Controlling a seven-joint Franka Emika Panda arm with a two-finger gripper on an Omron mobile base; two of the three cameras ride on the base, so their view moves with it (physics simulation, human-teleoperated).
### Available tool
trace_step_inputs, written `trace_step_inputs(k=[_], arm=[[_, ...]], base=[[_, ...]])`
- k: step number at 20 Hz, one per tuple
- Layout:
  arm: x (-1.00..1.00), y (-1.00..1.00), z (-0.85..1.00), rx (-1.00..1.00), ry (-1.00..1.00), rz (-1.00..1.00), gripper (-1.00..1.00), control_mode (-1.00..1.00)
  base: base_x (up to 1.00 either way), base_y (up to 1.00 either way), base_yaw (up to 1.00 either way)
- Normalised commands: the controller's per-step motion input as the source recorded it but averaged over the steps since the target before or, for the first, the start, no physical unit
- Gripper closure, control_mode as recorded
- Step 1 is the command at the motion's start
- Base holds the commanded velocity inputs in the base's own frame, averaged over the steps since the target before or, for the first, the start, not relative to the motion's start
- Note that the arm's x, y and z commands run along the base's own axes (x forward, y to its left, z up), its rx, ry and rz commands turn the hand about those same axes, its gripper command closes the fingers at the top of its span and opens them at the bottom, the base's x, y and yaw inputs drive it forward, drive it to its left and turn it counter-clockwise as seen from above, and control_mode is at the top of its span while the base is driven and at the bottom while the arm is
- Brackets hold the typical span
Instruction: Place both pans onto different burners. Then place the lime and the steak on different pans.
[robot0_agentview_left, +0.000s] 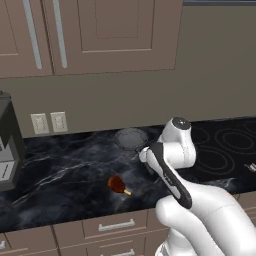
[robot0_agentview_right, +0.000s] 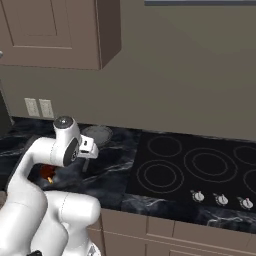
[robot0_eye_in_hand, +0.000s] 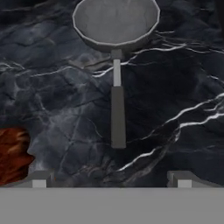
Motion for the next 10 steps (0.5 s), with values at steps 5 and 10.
trace_step_inputs(k=[5,10], arm=[[0.35,0.07,-0.32,0.00,0.10,0.00,-1.00,-1.00],[0.38,0.04,-0.26,0.00,0.03,0.00,-1.00,-1.00]], base=[[0.00,0.00,0.00],[0.00,0.00,0.00]])
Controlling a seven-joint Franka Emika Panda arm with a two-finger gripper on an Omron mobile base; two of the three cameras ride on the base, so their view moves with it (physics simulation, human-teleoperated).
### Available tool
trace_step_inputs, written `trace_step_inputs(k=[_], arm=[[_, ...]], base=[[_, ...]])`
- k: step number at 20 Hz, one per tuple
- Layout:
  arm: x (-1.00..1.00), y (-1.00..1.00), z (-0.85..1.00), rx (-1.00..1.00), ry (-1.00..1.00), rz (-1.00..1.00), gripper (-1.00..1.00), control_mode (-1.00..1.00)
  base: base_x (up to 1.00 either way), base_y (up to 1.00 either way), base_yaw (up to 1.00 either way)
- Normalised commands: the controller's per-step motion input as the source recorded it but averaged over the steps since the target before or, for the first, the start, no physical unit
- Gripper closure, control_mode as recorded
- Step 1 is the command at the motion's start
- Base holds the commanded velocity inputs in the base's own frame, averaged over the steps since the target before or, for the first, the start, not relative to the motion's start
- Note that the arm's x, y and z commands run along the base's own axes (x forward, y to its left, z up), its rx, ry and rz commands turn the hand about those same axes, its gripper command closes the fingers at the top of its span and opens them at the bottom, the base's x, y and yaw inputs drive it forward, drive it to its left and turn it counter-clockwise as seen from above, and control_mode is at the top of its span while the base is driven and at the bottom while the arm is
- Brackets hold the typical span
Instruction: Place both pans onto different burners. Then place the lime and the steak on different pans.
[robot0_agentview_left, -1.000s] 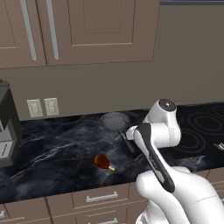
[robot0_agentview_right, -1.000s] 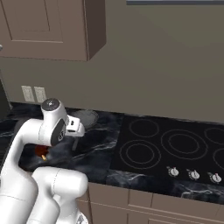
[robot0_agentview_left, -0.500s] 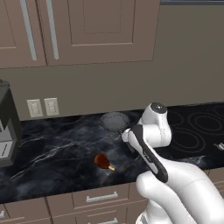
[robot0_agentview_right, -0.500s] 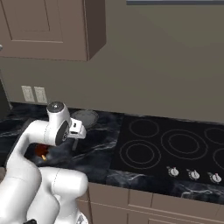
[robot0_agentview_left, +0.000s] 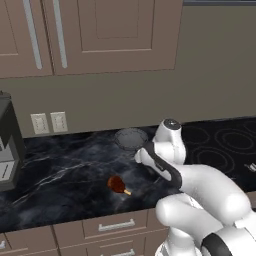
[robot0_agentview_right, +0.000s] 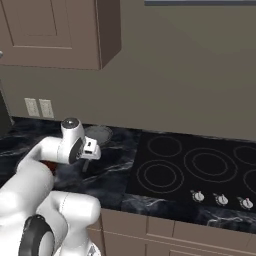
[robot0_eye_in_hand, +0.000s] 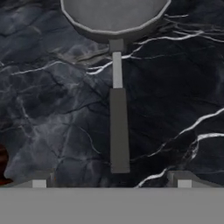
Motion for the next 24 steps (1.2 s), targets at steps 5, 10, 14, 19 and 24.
trace_step_inputs(k=[5,10,14,19,24], arm=[[0.38,0.01,-0.23,-0.01,0.00,0.00,-1.00,-1.00],[0.31,0.00,-0.28,-0.02,0.00,0.00,-1.00,-1.00],[0.28,0.02,-0.27,0.00,0.00,0.00,-1.00,-1.00],[0.24,0.04,-0.26,0.00,0.00,0.00,-1.00,-1.00],[0.20,0.03,-0.25,0.00,0.00,0.00,-1.00,-1.00]], base=[[0.00,0.00,0.00],[0.00,0.00,0.00],[0.00,0.00,0.00],[0.00,0.00,0.00],[0.00,0.00,0.00]])
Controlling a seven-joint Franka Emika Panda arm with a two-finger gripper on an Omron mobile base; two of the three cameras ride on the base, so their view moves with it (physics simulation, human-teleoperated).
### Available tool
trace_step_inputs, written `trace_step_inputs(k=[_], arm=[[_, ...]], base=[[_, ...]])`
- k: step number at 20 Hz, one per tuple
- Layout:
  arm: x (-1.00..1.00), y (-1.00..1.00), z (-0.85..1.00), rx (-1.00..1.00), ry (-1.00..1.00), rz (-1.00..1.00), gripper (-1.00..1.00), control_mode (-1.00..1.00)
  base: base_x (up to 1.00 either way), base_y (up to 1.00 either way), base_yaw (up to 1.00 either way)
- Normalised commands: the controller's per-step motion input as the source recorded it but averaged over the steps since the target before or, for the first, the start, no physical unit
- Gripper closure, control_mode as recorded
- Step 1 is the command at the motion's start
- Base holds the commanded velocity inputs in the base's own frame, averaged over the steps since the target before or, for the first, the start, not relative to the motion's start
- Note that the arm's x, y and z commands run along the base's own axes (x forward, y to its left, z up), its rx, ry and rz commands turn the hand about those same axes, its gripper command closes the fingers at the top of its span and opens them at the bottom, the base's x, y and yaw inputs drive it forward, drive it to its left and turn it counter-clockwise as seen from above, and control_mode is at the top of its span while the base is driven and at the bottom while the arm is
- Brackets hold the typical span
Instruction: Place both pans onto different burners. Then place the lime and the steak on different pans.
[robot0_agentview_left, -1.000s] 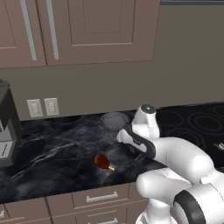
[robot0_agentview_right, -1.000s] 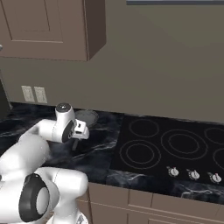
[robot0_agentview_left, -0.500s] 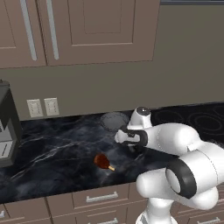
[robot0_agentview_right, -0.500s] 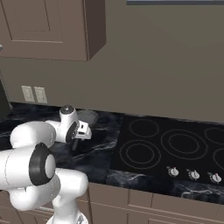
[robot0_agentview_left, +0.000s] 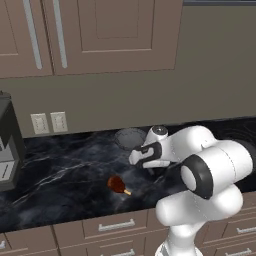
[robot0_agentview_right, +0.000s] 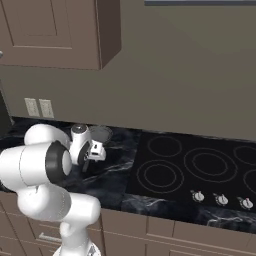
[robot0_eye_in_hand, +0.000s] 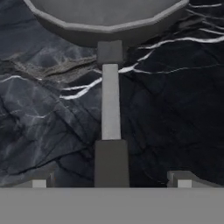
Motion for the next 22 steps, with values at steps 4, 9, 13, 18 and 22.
trace_step_inputs(k=[4,9,13,18,22], arm=[[0.19,0.02,-0.25,0.00,0.00,0.00,-1.00,-1.00],[0.16,0.02,-0.18,0.00,0.00,0.00,1.00,-1.00],[0.00,0.00,0.00,0.00,-0.02,0.00,1.00,-1.00],[-0.11,0.00,0.24,0.00,-0.08,0.00,1.00,-1.00],[-0.27,-0.12,0.47,0.00,-0.05,0.00,1.00,-1.00]], base=[[0.00,0.00,0.00],[0.00,0.00,0.00],[0.00,0.00,0.00],[0.00,0.00,0.00],[0.00,0.00,0.00]])
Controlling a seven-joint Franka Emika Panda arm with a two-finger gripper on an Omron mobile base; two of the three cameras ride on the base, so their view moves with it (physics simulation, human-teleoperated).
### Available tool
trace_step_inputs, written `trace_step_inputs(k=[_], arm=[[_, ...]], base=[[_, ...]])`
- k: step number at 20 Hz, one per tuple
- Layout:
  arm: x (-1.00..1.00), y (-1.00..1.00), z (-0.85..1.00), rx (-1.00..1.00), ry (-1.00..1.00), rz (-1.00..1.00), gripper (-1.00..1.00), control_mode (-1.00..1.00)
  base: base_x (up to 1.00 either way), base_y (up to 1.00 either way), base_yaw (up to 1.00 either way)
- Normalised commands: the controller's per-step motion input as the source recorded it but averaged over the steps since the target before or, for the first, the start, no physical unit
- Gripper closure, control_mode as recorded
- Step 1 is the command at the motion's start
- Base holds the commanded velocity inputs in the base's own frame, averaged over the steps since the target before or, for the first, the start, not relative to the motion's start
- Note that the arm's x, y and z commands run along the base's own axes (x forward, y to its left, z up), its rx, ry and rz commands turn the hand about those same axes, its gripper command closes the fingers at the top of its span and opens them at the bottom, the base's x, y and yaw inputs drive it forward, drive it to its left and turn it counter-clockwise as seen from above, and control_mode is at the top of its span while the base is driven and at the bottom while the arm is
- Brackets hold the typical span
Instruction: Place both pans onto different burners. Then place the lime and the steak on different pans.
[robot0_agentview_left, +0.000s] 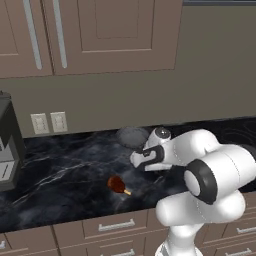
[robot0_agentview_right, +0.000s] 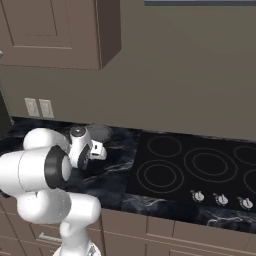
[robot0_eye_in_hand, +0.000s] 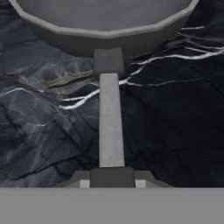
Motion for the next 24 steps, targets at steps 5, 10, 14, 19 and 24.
trace_step_inputs(k=[5,10,14,19,24], arm=[[-0.33,-0.28,0.50,0.00,-0.02,0.00,1.00,-1.00],[-0.31,-0.31,0.44,0.00,0.05,-0.05,1.00,-1.00],[-0.34,-0.42,0.34,0.00,0.10,-0.14,1.00,-1.00],[-0.38,-0.42,0.21,0.00,0.07,-0.15,1.00,-1.00],[-0.42,-0.43,0.13,0.00,0.01,-0.13,1.00,-1.00]], base=[[0.00,0.00,0.00],[0.00,0.00,0.00],[0.00,0.00,0.00],[0.00,0.00,0.00],[0.00,0.00,0.00]])
